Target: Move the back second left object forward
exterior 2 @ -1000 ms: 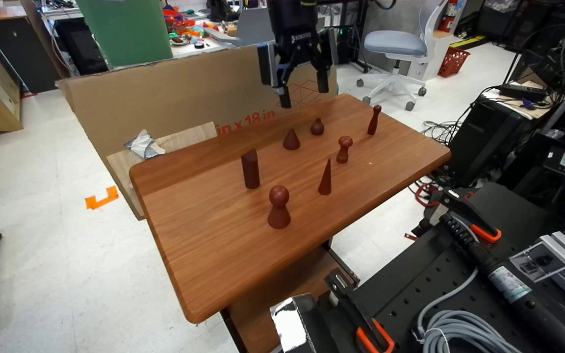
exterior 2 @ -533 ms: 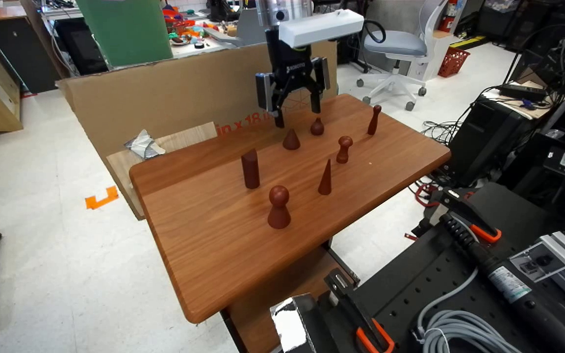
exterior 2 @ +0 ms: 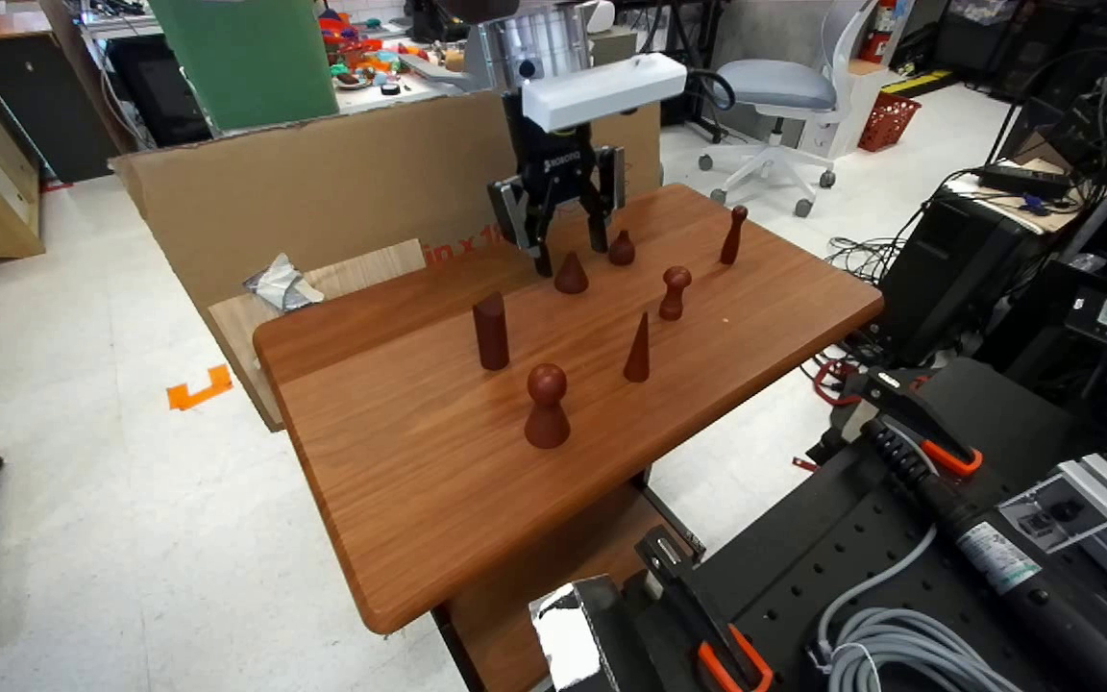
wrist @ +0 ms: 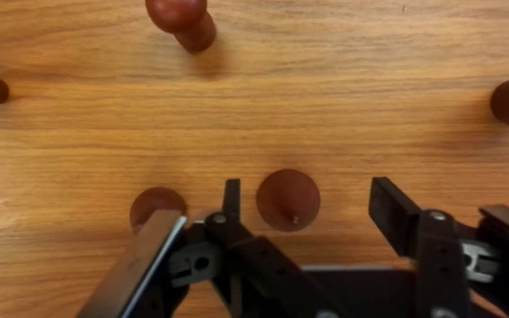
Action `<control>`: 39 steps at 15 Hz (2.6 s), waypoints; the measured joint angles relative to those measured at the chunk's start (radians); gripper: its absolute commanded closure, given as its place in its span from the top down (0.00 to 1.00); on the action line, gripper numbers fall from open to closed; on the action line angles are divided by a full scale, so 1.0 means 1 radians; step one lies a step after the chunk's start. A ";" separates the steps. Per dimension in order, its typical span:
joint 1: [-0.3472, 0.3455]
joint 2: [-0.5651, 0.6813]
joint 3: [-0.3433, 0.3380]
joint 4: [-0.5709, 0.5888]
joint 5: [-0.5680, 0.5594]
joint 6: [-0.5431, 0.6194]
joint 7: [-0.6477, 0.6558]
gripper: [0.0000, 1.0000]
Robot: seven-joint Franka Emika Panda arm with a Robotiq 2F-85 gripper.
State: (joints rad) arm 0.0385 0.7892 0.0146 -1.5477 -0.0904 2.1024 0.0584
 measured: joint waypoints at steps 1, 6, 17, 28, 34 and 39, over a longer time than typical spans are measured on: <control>0.004 0.006 -0.003 0.008 0.000 0.000 0.004 0.37; 0.013 0.027 -0.015 0.036 -0.001 -0.002 0.011 0.01; -0.002 -0.017 0.008 0.061 0.043 -0.159 -0.070 0.06; 0.038 0.015 0.033 0.106 0.048 -0.371 -0.084 0.06; 0.061 0.071 0.031 0.127 0.025 -0.354 -0.057 0.06; 0.086 0.085 0.026 0.137 -0.004 -0.340 -0.037 0.50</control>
State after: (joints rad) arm 0.1245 0.8740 0.0405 -1.4105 -0.0940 1.7629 0.0210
